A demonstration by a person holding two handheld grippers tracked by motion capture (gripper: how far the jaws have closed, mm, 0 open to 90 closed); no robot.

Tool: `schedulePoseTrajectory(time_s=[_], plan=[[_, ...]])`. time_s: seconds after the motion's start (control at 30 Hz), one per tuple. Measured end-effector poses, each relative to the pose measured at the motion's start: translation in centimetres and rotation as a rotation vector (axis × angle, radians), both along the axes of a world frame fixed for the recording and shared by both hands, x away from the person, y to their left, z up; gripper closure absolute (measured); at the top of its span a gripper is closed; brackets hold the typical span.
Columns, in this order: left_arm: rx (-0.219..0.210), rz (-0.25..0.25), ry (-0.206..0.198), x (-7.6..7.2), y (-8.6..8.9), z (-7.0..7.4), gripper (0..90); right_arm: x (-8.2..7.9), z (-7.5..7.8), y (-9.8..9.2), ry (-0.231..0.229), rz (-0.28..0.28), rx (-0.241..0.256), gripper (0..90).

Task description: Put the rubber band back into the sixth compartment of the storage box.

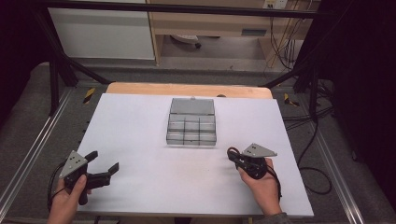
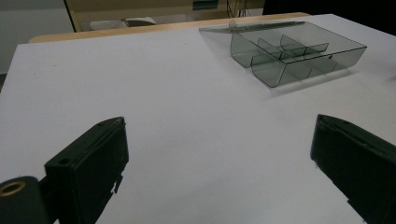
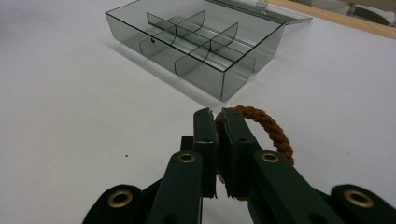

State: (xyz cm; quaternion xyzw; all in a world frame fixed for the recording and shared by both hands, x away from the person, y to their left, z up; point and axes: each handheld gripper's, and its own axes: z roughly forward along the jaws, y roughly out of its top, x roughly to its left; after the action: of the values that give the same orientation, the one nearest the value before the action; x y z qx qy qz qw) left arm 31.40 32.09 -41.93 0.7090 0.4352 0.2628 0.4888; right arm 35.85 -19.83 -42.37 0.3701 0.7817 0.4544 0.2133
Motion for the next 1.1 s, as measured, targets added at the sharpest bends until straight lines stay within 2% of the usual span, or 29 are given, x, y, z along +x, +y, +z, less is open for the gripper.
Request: schedulePoseTrajectory(time_s=[0.3, 0.83, 1.1], plan=[[-0.001, 0.004, -0.001, 0.0, 0.1, 0.0, 4.4, 0.0, 0.9, 0.6, -0.01, 0.015, 0.037, 85.7], [0.001, 0.005, 0.003, -0.1, 0.1, -0.1, 4.4, 1.2, 2.7, 1.9, -0.017, 0.04, -0.003, 85.7], [-0.001, 0.006, 0.002, -0.1, 0.1, -0.1, 4.4, 1.6, 4.3, 2.1, -0.035, 0.063, -0.022, 85.7]])
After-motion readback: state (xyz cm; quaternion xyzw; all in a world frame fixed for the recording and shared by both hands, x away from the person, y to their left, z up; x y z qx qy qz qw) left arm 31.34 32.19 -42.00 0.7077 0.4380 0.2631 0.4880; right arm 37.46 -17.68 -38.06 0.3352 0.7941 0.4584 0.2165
